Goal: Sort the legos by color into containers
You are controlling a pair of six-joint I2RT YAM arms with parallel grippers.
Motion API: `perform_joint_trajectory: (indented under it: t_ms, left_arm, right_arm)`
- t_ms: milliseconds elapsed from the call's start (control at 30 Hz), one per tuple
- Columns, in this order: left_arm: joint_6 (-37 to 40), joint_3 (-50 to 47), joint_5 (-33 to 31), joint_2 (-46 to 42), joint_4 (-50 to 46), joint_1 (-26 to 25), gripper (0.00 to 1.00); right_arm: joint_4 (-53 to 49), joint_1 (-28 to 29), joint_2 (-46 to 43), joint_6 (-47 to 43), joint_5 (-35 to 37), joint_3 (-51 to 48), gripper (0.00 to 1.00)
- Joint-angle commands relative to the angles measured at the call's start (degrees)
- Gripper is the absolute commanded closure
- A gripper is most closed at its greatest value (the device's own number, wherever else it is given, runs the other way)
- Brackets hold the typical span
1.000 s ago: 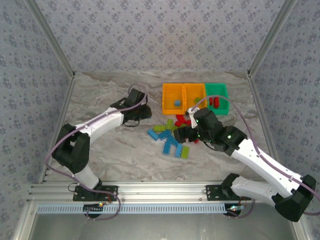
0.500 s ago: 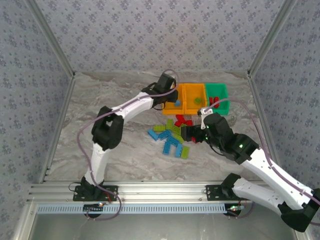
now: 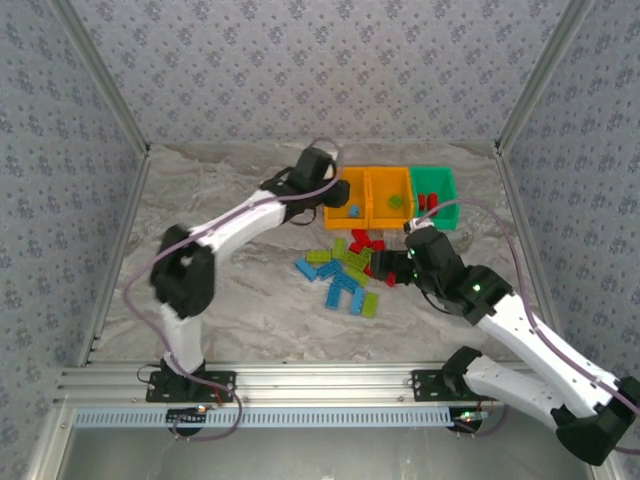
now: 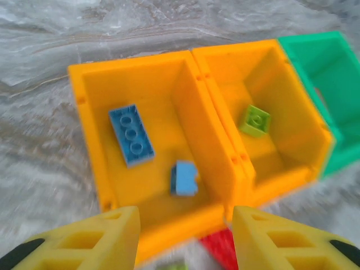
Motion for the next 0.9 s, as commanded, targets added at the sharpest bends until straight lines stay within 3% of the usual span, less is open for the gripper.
perform_joint_trajectory:
  t_ms: [0,200,300,367,633,867]
  left_arm:
    - [3.17,-10.70,3.47,-18.67,7.00,-1.83,0.53]
    - [25.35,-24.16,7.70,-42.54,-5.73,-3.03,0.50]
    - [35.26,-28.12,7.78,-48.91,-12.13,-3.08,0.38]
    - [40.47,-31.60,7.15,-50.33,-12.70,-3.02,0.37]
    - [47.08,-36.28,11.84,-48.10,-12.94,-1.95,0.36]
    - [51.06,-43.80,9.99,-55.36,-7.69,-2.17,0.22]
  right_arm:
    - [-3.39,-3.89,4.79,-0.15,-0.28,-2.40,0.07]
    - [-0.69,-10.28,17.50,-6.91,-6.89,-4.33,0.14]
    - [0.06,-10.57,26.59,-9.20,-7.18,-2.41,0.17]
    - [1.47,-10.41,31.23,-10.78,-7.16,-0.77,0.18]
    - [1.98,-10.82,44.21,-14.71,-6.80,5.65,0.23]
    - [4.64,-11.49,46.57,-15.54,-11.28,6.19,0.52]
